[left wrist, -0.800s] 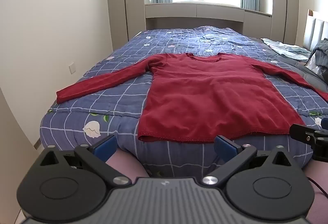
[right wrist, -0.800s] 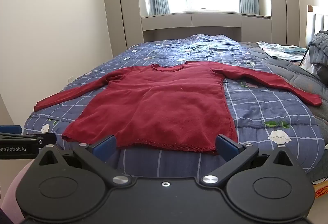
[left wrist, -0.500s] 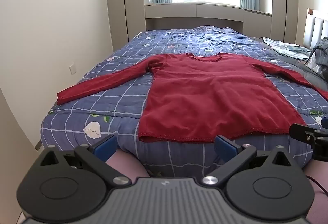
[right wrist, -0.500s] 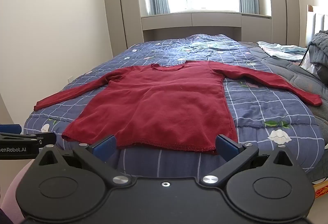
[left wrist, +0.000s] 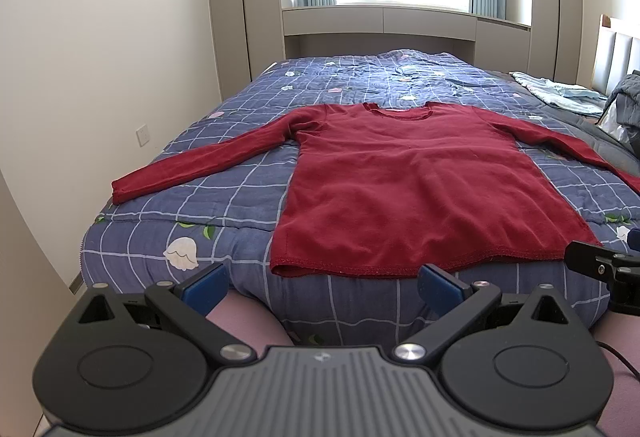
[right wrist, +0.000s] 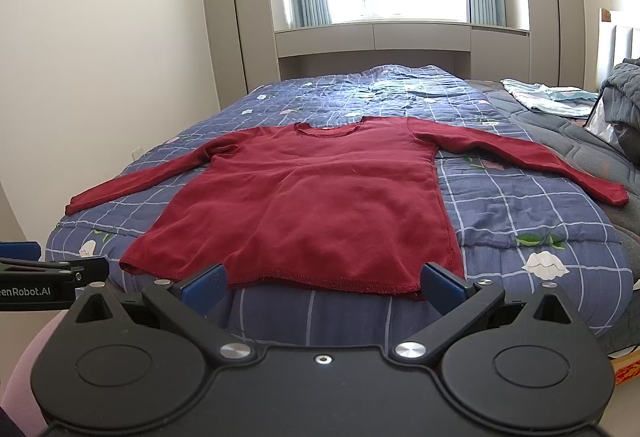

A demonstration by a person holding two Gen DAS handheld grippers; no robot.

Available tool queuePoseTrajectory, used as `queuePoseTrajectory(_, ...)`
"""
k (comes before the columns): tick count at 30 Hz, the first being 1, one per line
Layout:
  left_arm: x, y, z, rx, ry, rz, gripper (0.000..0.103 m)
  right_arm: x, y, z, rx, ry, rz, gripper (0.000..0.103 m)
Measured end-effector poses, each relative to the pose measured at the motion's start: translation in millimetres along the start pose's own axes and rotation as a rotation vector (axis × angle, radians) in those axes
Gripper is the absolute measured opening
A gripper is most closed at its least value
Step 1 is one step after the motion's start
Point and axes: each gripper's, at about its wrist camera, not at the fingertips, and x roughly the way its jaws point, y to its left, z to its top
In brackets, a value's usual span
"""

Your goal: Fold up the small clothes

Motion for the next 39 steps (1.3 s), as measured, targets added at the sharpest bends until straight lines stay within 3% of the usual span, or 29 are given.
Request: queuePoseTrajectory(39, 1.1, 2.5, 0.5, -0.001, 0.008, 0.005, 0.103, 2.0, -0.3, -1.0, -0.004, 0.007, -0.002, 0.103)
